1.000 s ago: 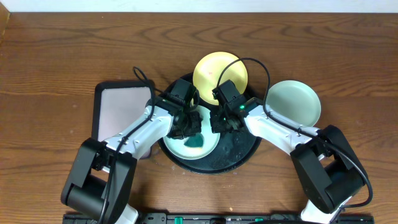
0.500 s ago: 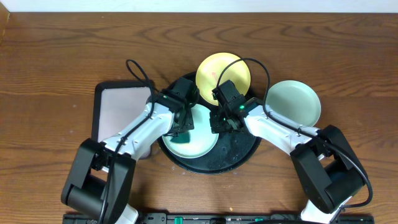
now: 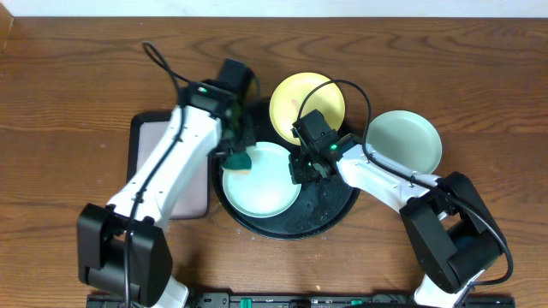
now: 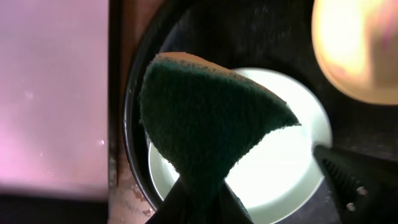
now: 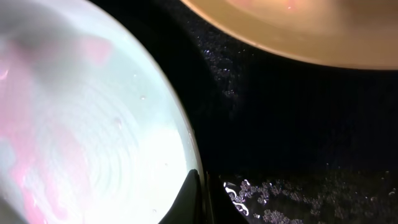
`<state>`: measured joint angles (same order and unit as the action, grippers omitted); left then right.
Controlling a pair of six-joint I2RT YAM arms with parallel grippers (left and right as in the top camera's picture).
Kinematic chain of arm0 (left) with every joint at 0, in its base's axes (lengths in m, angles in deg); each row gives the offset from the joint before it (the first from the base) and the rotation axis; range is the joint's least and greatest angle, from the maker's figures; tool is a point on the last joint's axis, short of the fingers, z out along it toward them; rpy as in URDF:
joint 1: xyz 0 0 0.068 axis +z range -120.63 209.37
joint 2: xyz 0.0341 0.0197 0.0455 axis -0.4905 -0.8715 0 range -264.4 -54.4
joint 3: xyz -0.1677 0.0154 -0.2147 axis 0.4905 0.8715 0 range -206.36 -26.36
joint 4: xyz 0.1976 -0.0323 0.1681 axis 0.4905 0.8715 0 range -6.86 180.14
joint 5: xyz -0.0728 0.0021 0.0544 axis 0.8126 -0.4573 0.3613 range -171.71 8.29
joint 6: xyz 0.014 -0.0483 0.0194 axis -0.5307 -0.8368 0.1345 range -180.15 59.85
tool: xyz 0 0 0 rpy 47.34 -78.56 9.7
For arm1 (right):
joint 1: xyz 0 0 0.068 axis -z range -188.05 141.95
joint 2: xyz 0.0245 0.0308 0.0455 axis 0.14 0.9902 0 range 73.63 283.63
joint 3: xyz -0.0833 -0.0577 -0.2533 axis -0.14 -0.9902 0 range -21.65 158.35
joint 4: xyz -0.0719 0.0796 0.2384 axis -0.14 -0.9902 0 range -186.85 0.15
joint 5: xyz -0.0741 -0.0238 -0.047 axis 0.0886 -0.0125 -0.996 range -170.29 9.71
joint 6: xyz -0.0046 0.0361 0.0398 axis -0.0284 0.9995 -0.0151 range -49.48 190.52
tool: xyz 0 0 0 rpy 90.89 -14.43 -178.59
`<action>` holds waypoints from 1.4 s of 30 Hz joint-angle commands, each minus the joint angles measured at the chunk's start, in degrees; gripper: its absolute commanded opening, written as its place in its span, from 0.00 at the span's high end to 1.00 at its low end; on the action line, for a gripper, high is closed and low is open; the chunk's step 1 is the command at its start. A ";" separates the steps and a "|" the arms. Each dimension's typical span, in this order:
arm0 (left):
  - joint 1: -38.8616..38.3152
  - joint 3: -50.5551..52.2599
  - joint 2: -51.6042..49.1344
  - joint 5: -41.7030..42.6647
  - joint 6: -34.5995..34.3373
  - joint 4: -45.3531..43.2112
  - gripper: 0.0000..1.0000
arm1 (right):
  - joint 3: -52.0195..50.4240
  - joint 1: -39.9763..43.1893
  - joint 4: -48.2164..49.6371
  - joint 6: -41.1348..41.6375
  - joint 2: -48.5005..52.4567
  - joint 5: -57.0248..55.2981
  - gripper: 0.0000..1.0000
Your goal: Clean dirty plates on tray and stack at the side
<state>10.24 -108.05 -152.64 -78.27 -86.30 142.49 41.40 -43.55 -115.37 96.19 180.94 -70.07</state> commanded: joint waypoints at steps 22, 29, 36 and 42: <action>9.05 -1.25 1.03 3.87 6.45 0.42 0.93 | 3.15 -0.35 -14.95 -2.91 -16.06 -18.62 0.99; 9.05 -0.94 1.03 3.87 6.43 0.37 0.93 | 6.27 -4.26 -20.72 -4.98 -21.18 -33.97 0.99; 9.05 -0.04 1.01 3.87 6.43 0.63 0.92 | 7.50 -12.11 -23.45 -5.42 -23.21 -55.10 0.99; 9.05 -0.02 1.01 3.89 6.43 0.83 0.93 | 7.50 -20.70 -24.24 -6.69 -23.21 -72.76 0.99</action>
<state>19.09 -108.14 -152.64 -74.53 -80.86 143.00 47.85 -61.37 -139.63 90.37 158.45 -128.47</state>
